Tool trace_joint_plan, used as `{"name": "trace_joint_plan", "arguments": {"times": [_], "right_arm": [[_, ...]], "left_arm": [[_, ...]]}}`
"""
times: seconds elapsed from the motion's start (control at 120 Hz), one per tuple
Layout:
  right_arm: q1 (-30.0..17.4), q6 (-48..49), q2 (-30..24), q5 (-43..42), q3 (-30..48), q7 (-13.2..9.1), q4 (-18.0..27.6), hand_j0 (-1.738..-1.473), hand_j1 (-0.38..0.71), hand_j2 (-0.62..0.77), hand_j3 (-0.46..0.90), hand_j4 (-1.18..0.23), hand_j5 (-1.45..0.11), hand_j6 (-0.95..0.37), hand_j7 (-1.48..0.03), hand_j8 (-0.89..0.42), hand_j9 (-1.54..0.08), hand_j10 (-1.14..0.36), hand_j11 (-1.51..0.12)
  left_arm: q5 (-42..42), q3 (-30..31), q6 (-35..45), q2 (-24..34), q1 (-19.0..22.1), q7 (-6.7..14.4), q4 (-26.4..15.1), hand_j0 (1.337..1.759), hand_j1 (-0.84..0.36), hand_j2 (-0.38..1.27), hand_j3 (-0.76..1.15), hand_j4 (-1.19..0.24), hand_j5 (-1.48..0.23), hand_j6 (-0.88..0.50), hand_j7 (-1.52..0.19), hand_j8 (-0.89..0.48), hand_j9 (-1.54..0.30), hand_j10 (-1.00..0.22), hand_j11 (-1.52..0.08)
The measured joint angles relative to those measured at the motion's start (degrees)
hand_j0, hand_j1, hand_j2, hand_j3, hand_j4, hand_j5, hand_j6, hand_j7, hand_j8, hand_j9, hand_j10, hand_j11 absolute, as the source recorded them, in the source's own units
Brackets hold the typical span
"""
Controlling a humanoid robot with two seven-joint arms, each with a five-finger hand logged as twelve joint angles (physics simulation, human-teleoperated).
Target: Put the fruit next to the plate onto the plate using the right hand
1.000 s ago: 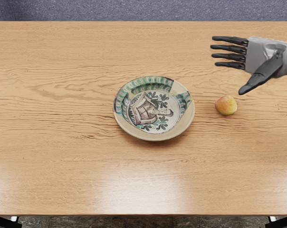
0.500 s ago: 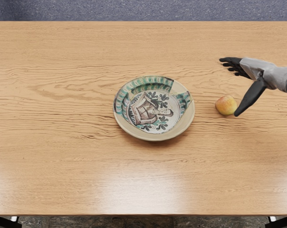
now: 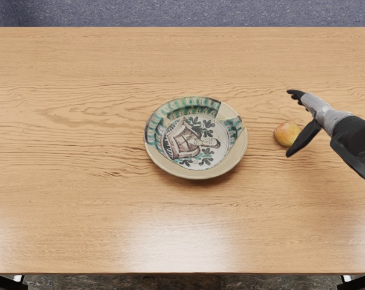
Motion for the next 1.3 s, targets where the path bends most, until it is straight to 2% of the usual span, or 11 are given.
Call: {"name": "trace_joint_plan", "arguments": {"times": [0.383, 0.775, 0.908, 1.017, 1.125, 1.3], "right_arm": [[0.55, -4.30, 6.72, -0.07, -4.55, -0.21, -7.55, -1.658, -0.10, -0.04, 0.00, -0.21, -0.27, -0.21, -0.27, -0.21, -0.27, -0.21, -0.27], [0.11, -4.52, 7.41, -0.07, -5.32, -0.21, -9.02, -1.658, 0.07, -0.07, 0.00, -0.35, -0.46, -0.35, -0.46, -0.36, -0.46, -0.35, -0.46], [0.11, -4.57, 7.43, -0.21, -5.93, -0.27, -8.84, -1.658, 0.11, -0.07, 0.00, -0.40, -0.49, -0.39, -0.50, -0.30, -0.50, -0.39, -0.50], [0.24, -4.58, 7.52, -0.23, -6.13, -0.33, -8.75, -1.658, 0.15, -0.08, 0.00, -0.44, -0.53, -0.43, -0.55, -0.32, -0.55, -0.43, -0.55], [0.29, -4.59, 7.64, -0.28, -6.21, -0.37, -8.78, -1.657, 0.18, 0.02, 0.00, -0.49, -0.58, -0.47, -0.60, -0.30, -0.60, -0.43, -0.61], [0.07, -4.61, 7.69, -0.60, -6.25, -0.29, -8.98, -1.656, 0.23, 0.14, 0.00, -0.57, -0.64, -0.44, -0.69, -0.29, -0.68, -0.43, -0.69]], "left_arm": [[0.00, 0.00, 0.00, 0.00, -0.02, 0.00, 0.00, 1.658, 0.05, 0.05, 0.00, -0.25, -0.32, -0.25, -0.32, -0.25, -0.32, -0.25, -0.32], [0.00, 0.00, 0.01, 0.00, -0.02, 0.00, 0.00, 1.658, 0.05, 0.05, 0.00, -0.25, -0.32, -0.25, -0.32, -0.25, -0.32, -0.25, -0.32], [0.00, 0.00, 0.00, 0.00, -0.02, 0.00, 0.00, 1.658, 0.05, 0.05, 0.00, -0.25, -0.32, -0.25, -0.32, -0.25, -0.32, -0.25, -0.32], [0.00, 0.00, 0.00, 0.00, -0.02, 0.00, 0.00, 1.658, 0.05, 0.05, 0.00, -0.25, -0.32, -0.25, -0.32, -0.25, -0.32, -0.25, -0.32], [0.00, 0.00, 0.00, 0.00, -0.02, 0.00, 0.00, 1.658, 0.05, 0.05, 0.00, -0.25, -0.32, -0.25, -0.32, -0.25, -0.32, -0.25, -0.32], [0.00, 0.00, -0.01, 0.00, -0.02, 0.00, 0.00, 1.658, 0.05, 0.05, 0.00, -0.25, -0.32, -0.25, -0.32, -0.25, -0.32, -0.25, -0.32]]}}
